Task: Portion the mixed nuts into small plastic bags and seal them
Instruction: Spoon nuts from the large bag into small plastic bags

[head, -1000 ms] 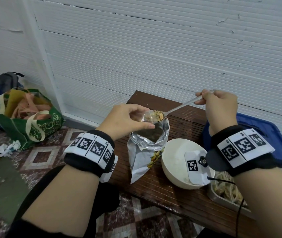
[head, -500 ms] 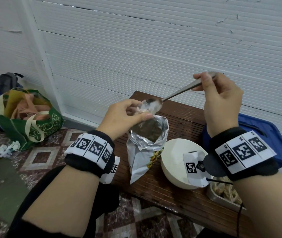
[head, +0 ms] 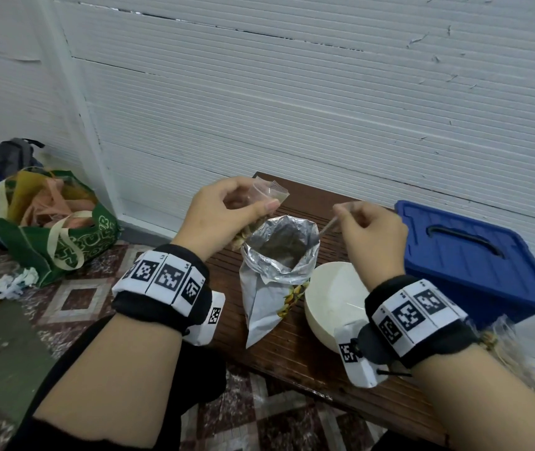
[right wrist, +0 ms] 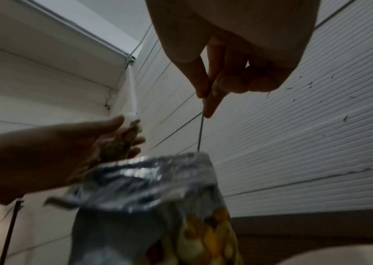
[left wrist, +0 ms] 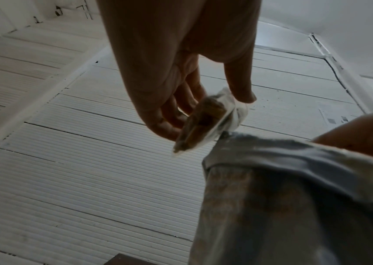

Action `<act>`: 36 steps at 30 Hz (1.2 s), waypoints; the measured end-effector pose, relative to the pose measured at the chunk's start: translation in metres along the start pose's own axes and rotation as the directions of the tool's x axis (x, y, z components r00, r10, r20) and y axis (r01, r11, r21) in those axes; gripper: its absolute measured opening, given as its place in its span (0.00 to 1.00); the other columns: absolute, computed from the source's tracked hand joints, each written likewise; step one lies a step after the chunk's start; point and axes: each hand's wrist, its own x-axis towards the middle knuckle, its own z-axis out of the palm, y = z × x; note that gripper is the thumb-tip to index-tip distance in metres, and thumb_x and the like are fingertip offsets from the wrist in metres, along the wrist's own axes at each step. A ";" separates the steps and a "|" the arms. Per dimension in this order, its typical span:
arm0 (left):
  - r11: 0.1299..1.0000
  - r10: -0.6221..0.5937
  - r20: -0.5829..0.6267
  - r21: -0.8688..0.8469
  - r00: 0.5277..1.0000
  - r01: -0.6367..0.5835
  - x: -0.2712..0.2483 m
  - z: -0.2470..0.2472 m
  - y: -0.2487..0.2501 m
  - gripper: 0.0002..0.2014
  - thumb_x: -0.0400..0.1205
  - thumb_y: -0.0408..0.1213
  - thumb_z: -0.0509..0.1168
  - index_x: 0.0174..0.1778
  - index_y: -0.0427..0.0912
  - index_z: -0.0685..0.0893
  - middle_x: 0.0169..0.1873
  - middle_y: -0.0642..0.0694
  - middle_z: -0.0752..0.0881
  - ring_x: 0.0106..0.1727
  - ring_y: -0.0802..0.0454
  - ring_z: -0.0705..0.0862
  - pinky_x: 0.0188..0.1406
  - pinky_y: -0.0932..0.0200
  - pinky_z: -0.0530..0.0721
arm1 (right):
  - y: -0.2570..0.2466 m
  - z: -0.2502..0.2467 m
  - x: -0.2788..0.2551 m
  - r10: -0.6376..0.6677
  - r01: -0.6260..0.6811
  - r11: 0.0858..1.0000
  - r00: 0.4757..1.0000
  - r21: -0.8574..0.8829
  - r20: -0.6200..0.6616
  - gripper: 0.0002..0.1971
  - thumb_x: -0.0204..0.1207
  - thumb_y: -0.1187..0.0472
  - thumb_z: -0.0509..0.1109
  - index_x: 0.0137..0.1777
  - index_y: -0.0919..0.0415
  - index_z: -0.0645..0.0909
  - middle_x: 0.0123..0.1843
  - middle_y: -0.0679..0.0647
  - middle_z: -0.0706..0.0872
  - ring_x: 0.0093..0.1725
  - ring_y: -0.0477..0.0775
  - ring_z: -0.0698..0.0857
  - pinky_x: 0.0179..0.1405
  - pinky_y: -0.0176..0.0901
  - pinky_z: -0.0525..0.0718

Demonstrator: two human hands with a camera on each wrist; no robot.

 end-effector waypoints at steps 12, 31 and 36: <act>0.992 0.060 0.008 -0.113 0.998 -0.059 -0.005 0.004 0.010 0.20 0.64 0.55 0.78 0.51 0.57 0.91 0.48 0.48 0.91 0.54 0.44 0.88 0.54 0.48 0.88 | 0.010 0.018 -0.006 0.034 -0.028 0.999 0.985 -0.039 0.168 0.05 0.75 0.53 0.74 0.41 0.52 0.84 0.33 0.45 0.82 0.32 0.38 0.77 0.30 0.23 0.72; 0.989 0.110 0.177 -0.119 0.978 -0.090 -0.036 0.103 0.042 0.11 0.73 0.38 0.77 0.50 0.48 0.88 0.45 0.49 0.91 0.44 0.56 0.88 0.46 0.63 0.87 | 0.059 -0.076 -0.032 0.273 -0.273 0.894 0.961 0.355 0.052 0.08 0.81 0.60 0.66 0.46 0.57 0.87 0.37 0.55 0.87 0.34 0.48 0.81 0.36 0.44 0.82; 0.994 0.046 0.244 -0.107 0.969 -0.021 -0.045 0.149 0.039 0.11 0.74 0.41 0.77 0.51 0.48 0.87 0.44 0.52 0.91 0.45 0.57 0.89 0.48 0.62 0.88 | 0.074 -0.115 -0.039 0.334 -0.297 0.868 0.942 0.398 -0.024 0.08 0.81 0.61 0.65 0.47 0.56 0.87 0.40 0.57 0.88 0.37 0.50 0.83 0.38 0.43 0.85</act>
